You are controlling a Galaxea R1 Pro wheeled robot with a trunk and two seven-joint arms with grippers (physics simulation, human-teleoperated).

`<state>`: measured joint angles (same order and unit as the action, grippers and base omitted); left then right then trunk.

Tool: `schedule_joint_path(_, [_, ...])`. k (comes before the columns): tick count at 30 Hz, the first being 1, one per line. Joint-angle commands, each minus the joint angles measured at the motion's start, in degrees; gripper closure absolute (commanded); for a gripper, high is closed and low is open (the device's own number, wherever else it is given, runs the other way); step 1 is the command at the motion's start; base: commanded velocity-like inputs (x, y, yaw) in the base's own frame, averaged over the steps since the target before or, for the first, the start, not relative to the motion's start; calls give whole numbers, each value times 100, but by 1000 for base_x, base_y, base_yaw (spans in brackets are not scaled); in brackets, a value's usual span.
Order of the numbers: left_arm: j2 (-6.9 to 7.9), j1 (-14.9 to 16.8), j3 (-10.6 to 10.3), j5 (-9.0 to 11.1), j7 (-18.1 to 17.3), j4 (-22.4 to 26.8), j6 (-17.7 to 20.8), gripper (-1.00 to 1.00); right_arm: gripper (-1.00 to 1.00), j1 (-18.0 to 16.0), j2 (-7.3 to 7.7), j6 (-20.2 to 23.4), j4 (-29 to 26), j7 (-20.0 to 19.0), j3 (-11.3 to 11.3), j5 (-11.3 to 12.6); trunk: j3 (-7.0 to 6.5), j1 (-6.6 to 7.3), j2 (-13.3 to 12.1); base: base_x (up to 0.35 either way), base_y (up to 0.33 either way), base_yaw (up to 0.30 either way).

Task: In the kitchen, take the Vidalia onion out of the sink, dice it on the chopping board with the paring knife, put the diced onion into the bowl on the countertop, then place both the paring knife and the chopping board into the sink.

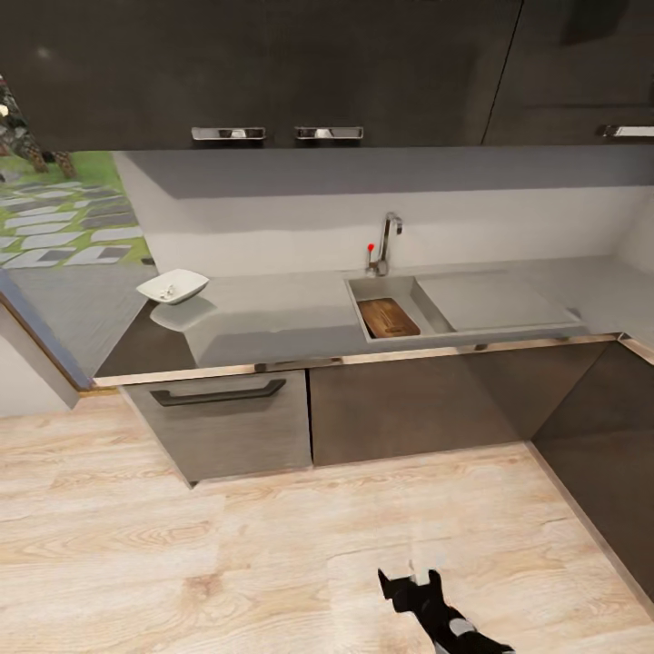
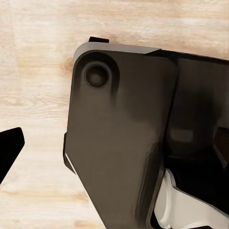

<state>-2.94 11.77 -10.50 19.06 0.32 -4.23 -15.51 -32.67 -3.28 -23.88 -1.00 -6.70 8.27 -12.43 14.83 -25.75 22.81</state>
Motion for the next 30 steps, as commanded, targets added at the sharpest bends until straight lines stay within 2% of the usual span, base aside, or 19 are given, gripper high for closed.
schedule_joint_path(1, [-5,10,-49,37,3,-26,-40,-100,-100,326,24,-419,2,-18,64,-417,8,-4,11,0,0,0])
schedule_joint_path(3, [-5,10,-49,37,3,-26,-42,-100,-100,733,43,-1098,4,7,67,-799,8,-4,11,0,0,0])
schedule_joint_path(6, [-5,10,-49,37,3,-26,-47,-100,-100,1392,61,-2286,3,253,69,-1014,8,-4,11,0,0,0])
schedule_joint_path(7, [-5,10,-49,37,3,-26,-48,-100,-100,1558,67,-2694,3,547,72,-1041,8,-4,11,0,0,0])
schedule_joint_path(8, [-5,10,-49,37,3,-26,-48,-100,-100,1646,75,-2943,2,947,76,-1054,8,-4,11,0,0,0])
schedule_joint_path(9, [-5,10,-49,37,3,-26,-49,-100,-100,1679,81,-3040,-3,1189,80,-1059,8,-4,11,0,0,0])
schedule_joint_path(11, [-5,10,-49,37,3,-26,-50,-100,-100,1719,87,-3141,-11,1599,84,-1059,8,-4,11,0,0,0])
schedule_joint_path(14, [-5,10,-49,37,3,-26,-51,-100,-100,1733,58,-3173,-13,1767,86,-1059,8,-4,11,0,0,0])
schedule_joint_path(30, [-20,10,-49,37,13,-26,-36,-100,-100,1738,49,-3185,-23,1833,101,-1059,8,-4,11,0,0,0])
